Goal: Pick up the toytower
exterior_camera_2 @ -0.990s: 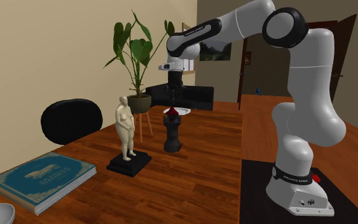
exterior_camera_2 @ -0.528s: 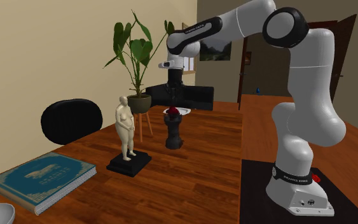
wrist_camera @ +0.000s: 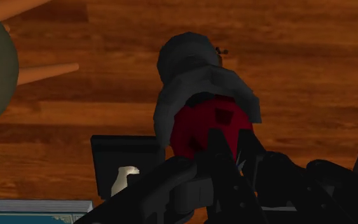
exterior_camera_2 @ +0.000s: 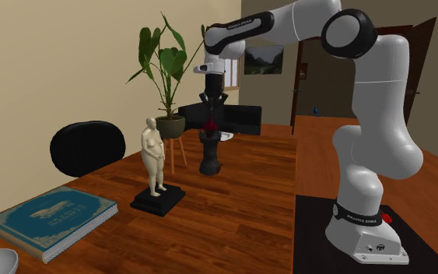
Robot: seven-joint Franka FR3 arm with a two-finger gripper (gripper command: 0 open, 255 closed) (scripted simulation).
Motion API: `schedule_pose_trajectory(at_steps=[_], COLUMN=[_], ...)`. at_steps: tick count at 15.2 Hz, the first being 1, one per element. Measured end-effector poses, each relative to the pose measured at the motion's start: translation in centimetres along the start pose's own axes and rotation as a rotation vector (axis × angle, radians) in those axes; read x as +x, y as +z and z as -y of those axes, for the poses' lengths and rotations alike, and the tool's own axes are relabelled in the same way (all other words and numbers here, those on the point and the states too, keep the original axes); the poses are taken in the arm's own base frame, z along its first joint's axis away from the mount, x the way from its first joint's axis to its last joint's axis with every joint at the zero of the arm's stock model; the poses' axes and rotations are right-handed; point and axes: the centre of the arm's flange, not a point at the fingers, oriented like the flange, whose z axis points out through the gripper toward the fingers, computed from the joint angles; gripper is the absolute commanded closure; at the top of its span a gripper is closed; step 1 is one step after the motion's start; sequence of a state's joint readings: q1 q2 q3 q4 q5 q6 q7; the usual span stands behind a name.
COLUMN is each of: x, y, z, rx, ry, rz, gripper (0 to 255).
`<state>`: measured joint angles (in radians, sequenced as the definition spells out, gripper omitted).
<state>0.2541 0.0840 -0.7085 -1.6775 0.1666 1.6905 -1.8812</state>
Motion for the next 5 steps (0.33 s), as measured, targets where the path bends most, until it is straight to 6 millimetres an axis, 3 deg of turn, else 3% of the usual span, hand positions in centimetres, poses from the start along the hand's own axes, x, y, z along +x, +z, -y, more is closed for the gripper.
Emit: schedule_pose_trajectory(at_steps=[5], x=[0.3], y=[-2.4], z=[0.0], rx=[0.0], ry=[0.0], rz=[0.0], gripper=[255])
